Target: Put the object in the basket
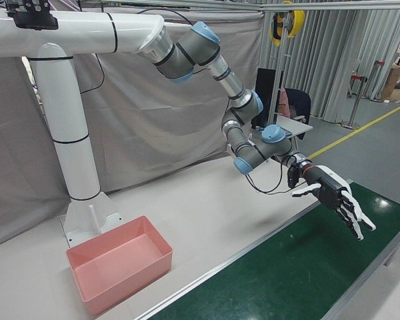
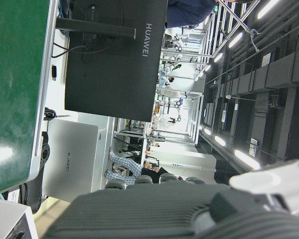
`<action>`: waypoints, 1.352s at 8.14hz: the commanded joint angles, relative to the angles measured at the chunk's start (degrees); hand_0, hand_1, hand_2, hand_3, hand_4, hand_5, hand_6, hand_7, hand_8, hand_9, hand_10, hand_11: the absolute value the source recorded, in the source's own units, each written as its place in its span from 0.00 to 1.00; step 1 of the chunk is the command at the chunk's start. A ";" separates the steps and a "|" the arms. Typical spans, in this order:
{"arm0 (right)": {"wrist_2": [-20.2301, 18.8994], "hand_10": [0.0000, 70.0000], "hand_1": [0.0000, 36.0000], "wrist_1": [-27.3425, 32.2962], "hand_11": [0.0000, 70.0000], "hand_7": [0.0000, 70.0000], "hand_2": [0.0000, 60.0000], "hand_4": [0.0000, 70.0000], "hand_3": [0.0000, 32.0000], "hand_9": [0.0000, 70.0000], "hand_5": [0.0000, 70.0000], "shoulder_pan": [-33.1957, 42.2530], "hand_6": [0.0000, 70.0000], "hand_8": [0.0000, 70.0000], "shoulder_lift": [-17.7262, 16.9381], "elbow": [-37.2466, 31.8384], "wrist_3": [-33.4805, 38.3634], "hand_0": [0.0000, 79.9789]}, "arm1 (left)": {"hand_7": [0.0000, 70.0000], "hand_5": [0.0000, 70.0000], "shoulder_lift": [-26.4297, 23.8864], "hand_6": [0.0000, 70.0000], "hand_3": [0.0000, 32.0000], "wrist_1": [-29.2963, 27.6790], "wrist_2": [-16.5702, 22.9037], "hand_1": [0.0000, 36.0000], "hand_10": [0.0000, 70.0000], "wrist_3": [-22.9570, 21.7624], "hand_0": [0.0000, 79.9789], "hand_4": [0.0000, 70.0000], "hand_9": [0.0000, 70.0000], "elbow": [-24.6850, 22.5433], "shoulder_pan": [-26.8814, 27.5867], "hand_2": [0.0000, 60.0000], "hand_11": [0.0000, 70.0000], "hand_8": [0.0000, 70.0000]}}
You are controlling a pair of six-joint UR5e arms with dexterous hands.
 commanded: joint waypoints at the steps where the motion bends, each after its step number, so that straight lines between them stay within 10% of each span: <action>1: 0.00 0.00 0.00 0.05 0.00 0.00 0.00 0.00 0.00 0.00 0.00 -0.02 0.00 0.00 0.00 0.00 0.00 0.00 | 0.11 0.26 0.00 0.05 0.34 0.09 -0.11 0.43 0.05 0.43 0.70 0.17 0.18 0.35 1.69 0.00 0.11 0.18; 11: 0.00 0.00 0.00 0.05 0.00 0.00 0.00 0.00 0.00 0.00 0.00 -0.02 0.00 0.00 0.00 0.00 0.00 0.00 | 0.11 0.27 -2.02 0.05 0.42 3.52 -0.99 0.46 0.04 2.01 0.71 0.12 0.18 -0.09 1.78 0.00 0.09 0.19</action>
